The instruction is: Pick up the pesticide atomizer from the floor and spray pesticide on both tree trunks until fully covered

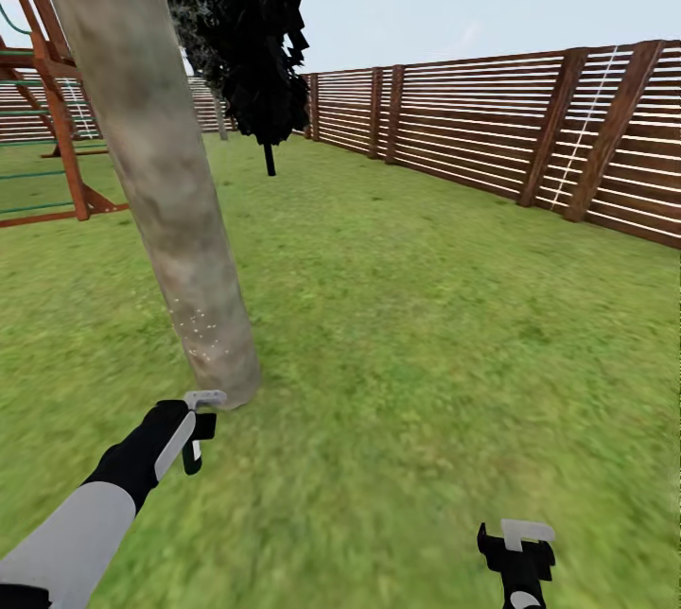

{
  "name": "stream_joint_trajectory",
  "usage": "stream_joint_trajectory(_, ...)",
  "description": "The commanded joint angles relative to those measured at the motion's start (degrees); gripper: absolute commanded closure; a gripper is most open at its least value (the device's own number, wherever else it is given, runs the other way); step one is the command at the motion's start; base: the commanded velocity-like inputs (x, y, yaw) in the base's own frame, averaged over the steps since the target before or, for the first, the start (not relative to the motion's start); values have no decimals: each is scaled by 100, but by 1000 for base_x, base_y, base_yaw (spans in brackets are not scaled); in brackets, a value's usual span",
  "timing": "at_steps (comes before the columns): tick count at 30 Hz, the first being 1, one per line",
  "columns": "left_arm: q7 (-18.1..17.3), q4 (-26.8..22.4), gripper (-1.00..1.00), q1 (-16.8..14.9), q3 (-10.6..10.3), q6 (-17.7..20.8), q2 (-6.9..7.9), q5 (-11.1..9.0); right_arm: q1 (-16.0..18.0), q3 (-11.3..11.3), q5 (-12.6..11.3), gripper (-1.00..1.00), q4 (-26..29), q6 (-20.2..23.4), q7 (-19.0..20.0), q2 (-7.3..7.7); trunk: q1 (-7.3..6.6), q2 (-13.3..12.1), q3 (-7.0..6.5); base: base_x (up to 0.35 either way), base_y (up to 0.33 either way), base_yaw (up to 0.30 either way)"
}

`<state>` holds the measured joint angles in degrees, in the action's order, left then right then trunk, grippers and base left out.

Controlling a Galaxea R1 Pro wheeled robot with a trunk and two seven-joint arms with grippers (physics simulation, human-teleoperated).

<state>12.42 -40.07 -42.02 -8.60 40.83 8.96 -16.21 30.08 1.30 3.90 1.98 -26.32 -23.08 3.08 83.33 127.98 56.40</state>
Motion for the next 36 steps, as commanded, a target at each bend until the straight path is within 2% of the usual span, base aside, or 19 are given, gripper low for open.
stream_joint_trajectory(1,50,-9,100,-4,-26,21,9,-54,5,11,41,-100,-5,4,-38,-1,0,2,5,117,-277,0)
stream_joint_trajectory(6,50,-5,100,-1,-12,21,9,-57,3,11,41,-100,-5,4,-38,-9,0,2,5,192,-235,99)
stream_joint_trajectory(23,50,-1,100,0,-34,21,-12,-58,4,19,41,-100,-5,4,-38,-9,0,2,5,197,-223,270)
stream_joint_trajectory(28,64,-1,100,-1,-35,21,-109,-50,0,14,41,-100,-5,4,-38,5,0,2,5,153,-248,53)
stream_joint_trajectory(36,68,-1,100,-3,-20,21,-114,-32,-1,19,41,-100,-5,4,-38,-8,0,2,5,148,-250,1)
